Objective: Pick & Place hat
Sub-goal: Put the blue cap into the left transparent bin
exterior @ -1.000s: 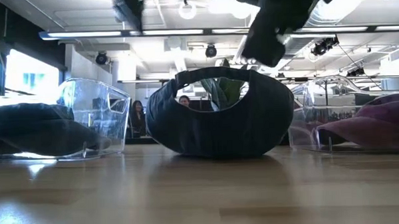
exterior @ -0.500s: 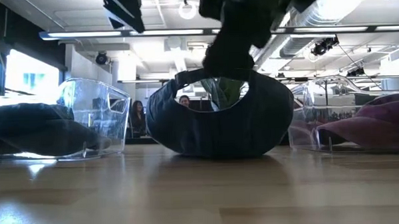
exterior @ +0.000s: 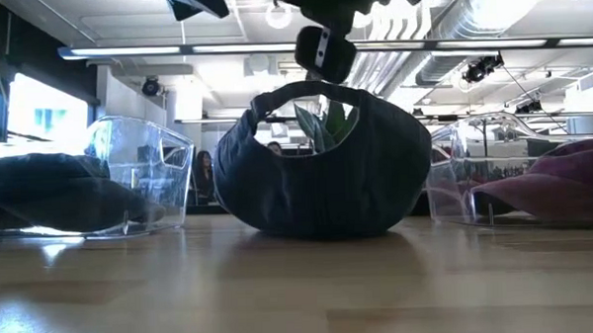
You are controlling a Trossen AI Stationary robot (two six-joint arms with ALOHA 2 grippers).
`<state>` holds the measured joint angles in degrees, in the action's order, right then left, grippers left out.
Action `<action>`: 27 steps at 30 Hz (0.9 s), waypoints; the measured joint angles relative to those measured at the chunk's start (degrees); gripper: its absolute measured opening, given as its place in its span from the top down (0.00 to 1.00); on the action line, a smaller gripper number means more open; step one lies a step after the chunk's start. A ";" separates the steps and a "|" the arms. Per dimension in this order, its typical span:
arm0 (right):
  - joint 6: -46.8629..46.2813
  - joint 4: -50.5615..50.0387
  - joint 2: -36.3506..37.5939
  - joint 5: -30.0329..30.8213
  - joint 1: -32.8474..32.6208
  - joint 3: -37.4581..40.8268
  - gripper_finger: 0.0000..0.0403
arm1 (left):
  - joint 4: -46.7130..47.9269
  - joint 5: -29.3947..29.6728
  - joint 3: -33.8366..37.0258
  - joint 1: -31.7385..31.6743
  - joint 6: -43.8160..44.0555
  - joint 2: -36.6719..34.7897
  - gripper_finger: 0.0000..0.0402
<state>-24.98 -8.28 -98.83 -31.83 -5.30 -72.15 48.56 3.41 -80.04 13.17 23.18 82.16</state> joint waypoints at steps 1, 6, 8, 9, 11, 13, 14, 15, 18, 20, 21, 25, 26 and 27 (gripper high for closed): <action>-0.52 -0.03 0.04 1.72 -0.12 -0.01 0.98 | 0.21 -0.03 -0.02 0.00 0.04 -0.06 0.64; 2.73 -4.42 0.05 9.67 -1.38 0.08 0.95 | 3.25 -0.06 -0.06 0.00 0.64 0.01 0.64; 4.30 -6.05 0.05 12.38 -1.87 0.08 0.88 | 4.47 -0.07 -0.06 0.00 0.66 0.01 0.64; 4.89 -6.68 0.04 13.59 -2.06 0.08 0.84 | 4.94 -0.08 -0.06 0.00 0.66 0.01 0.64; 5.88 -7.24 -0.51 14.98 -2.06 0.08 0.74 | 5.25 -0.09 -0.06 0.00 0.66 0.01 0.64; 6.63 -8.31 -1.53 14.75 -2.01 0.08 0.63 | 5.80 -0.09 -0.06 0.00 0.61 0.01 0.64; 7.54 -8.64 -2.15 14.75 -2.14 0.08 0.58 | 5.75 -0.09 -0.06 0.00 0.49 0.01 0.64; 9.00 -8.93 -2.88 15.06 -2.32 0.08 0.54 | 5.58 -0.09 -0.06 -0.02 0.30 0.01 0.64; 12.26 -9.41 -4.64 17.57 -3.56 0.13 0.50 | 5.70 -0.10 -0.06 0.00 -0.24 0.01 0.64; 12.62 -8.70 -5.11 17.99 -4.14 0.13 0.54 | 5.85 -0.12 -0.06 0.00 -0.35 0.01 0.64; 12.52 -8.30 -5.09 17.87 -4.32 0.13 0.59 | 5.87 -0.14 -0.06 0.00 -0.37 0.01 0.64; 9.50 -7.30 -4.98 15.09 -4.08 0.12 0.89 | 5.81 -0.14 -0.06 0.00 -0.37 0.01 0.64; 8.24 -6.99 -4.94 13.33 -3.82 0.13 0.94 | 5.81 -0.14 -0.06 0.00 -0.37 0.01 0.64; 6.72 -5.87 -4.85 11.27 -3.59 0.13 0.96 | 5.83 -0.14 -0.06 0.00 -0.37 0.01 0.64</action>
<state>-18.26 -14.15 -103.68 -20.55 -8.88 -72.03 54.39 3.27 -80.09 13.17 22.81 82.17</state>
